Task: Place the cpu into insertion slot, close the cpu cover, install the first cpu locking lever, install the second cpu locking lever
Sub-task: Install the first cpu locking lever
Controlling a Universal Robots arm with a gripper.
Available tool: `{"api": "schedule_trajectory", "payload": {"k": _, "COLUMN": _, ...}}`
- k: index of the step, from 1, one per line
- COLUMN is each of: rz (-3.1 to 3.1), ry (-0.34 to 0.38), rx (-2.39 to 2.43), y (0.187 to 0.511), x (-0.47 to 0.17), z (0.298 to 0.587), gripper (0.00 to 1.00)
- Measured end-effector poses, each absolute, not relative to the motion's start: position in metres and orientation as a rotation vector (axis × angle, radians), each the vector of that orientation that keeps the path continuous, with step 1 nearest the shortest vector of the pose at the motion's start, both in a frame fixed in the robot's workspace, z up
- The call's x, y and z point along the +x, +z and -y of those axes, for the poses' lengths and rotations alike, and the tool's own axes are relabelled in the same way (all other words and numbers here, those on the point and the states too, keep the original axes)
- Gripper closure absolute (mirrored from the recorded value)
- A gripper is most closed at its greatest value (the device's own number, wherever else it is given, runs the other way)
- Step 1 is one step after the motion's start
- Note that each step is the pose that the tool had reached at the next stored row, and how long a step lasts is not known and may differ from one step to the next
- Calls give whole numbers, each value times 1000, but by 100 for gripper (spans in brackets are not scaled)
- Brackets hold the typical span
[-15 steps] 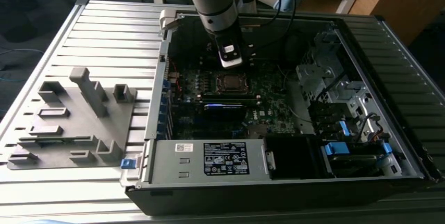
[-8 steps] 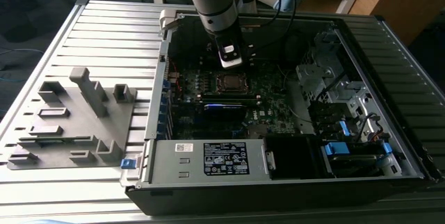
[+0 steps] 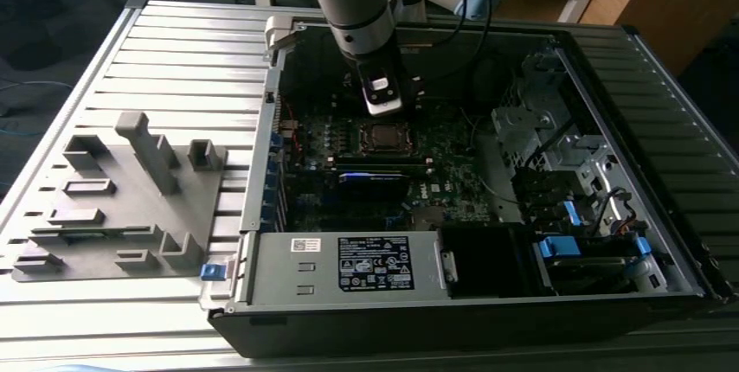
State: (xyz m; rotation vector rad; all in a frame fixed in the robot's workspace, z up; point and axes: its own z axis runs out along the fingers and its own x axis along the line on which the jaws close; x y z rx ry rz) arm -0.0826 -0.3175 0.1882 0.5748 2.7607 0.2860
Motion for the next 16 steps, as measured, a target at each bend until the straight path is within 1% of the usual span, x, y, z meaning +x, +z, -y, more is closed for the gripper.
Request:
{"api": "schedule_trajectory", "payload": {"k": 2, "rz": -2760, "ry": 293, "rx": 576, "y": 188, "x": -83, "z": 318, "gripper": 89}}
{"api": "schedule_trajectory", "payload": {"k": 7, "rz": -2760, "ry": 346, "rx": 585, "y": 187, "x": -83, "z": 318, "gripper": 89}}
{"api": "schedule_trajectory", "payload": {"k": 16, "rz": -2760, "ry": 347, "rx": 586, "y": 187, "x": -83, "z": 322, "gripper": 89}}
